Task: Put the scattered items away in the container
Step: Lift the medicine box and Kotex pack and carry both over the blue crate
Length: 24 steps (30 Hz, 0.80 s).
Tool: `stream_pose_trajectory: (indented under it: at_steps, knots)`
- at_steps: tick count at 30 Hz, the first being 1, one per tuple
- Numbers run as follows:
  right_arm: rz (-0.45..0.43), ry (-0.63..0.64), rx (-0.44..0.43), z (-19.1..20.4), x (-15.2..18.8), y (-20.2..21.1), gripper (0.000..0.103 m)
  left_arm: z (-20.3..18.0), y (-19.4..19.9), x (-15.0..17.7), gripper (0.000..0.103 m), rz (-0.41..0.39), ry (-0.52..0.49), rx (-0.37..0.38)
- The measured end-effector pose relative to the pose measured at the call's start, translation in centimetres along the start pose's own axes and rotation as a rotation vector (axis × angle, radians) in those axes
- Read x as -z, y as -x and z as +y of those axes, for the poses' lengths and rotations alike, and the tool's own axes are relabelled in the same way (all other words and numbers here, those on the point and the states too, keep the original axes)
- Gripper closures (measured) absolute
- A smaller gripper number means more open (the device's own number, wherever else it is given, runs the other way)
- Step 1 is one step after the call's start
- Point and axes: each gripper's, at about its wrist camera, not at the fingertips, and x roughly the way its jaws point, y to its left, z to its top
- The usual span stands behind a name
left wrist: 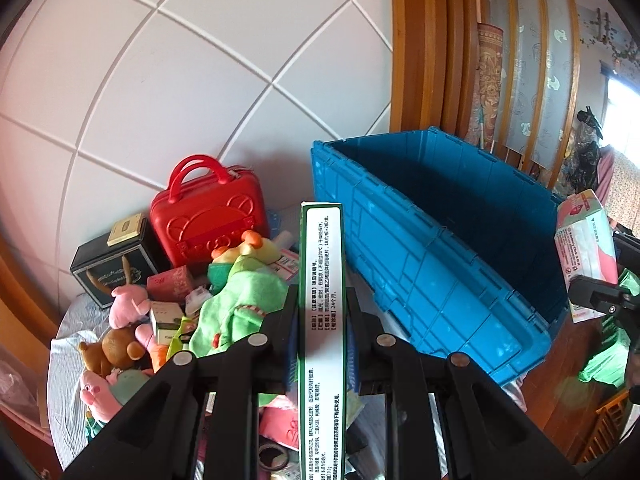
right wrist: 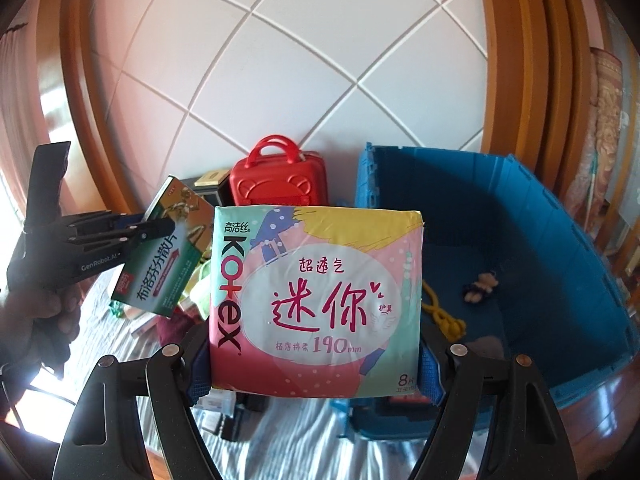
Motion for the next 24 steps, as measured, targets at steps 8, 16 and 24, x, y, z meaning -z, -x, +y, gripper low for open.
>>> stream_pose_trajectory:
  at_steps: [8, 16, 24]
  knots:
    - [-0.04, -0.035, 0.025, -4.3, -0.7, 1.6, 0.025, -5.4, -1.6, -4.0, 0.084, -0.02, -0.045, 0.03]
    - [-0.068, -0.09, 0.071, -9.3, -1.1, 2.8, 0.025, -10.7, -3.9, -7.6, 0.084, -0.014, -0.119, 0.061]
    - [-0.066, -0.151, 0.112, -13.3, -0.6, 2.9, 0.025, -15.4, -6.2, -10.8, 0.084, -0.022, -0.183, 0.094]
